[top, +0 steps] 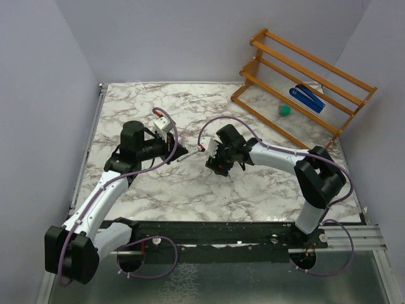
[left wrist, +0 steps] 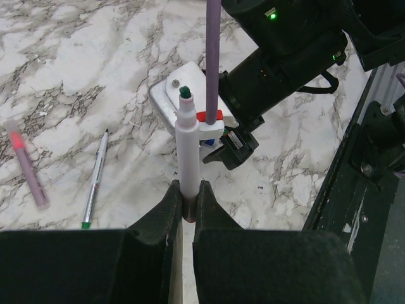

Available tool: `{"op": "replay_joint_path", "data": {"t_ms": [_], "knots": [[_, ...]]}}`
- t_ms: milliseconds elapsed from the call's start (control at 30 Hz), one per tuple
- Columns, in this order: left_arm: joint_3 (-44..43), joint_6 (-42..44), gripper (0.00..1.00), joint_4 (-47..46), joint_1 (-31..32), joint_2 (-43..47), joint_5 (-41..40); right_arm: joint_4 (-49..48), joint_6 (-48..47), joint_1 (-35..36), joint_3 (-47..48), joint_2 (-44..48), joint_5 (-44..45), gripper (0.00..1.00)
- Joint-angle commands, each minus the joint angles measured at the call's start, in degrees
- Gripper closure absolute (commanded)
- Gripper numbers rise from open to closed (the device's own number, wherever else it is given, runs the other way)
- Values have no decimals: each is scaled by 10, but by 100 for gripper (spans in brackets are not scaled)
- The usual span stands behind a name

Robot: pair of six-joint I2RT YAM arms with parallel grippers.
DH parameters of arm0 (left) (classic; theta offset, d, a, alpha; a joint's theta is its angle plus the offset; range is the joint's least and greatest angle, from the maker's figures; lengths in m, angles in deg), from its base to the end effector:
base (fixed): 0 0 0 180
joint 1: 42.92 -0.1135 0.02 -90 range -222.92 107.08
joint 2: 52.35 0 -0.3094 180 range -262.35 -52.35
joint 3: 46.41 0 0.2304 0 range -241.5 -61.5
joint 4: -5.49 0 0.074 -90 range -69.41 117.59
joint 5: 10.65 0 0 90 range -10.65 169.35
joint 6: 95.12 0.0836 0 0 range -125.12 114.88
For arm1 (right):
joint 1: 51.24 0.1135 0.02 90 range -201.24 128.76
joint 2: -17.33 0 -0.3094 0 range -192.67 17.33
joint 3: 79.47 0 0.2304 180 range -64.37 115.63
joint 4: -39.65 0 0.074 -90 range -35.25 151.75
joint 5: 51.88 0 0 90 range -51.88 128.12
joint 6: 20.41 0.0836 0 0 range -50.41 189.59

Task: Insert the pens into the pen caps

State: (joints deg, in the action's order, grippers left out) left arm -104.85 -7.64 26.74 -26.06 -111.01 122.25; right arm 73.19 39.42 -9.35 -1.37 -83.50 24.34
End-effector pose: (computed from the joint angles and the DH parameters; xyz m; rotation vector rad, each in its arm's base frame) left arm 0.1896 -0.1169 0.3274 0.7373 1.8107 -0.9480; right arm 0.2672 0.2664 0.1993 -1.5780 2.0105 0.3861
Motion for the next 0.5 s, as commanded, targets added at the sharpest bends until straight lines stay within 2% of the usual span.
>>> {"op": "replay_joint_path", "data": {"t_ms": [0,467], "knots": [[-17,4,100,-2,-6,-7,18,-50,-14,-1,-4,-10,30,31],[-16,2,100,-2,-12,-11,18,-46,-13,2,-23,-2,33,34]]}}
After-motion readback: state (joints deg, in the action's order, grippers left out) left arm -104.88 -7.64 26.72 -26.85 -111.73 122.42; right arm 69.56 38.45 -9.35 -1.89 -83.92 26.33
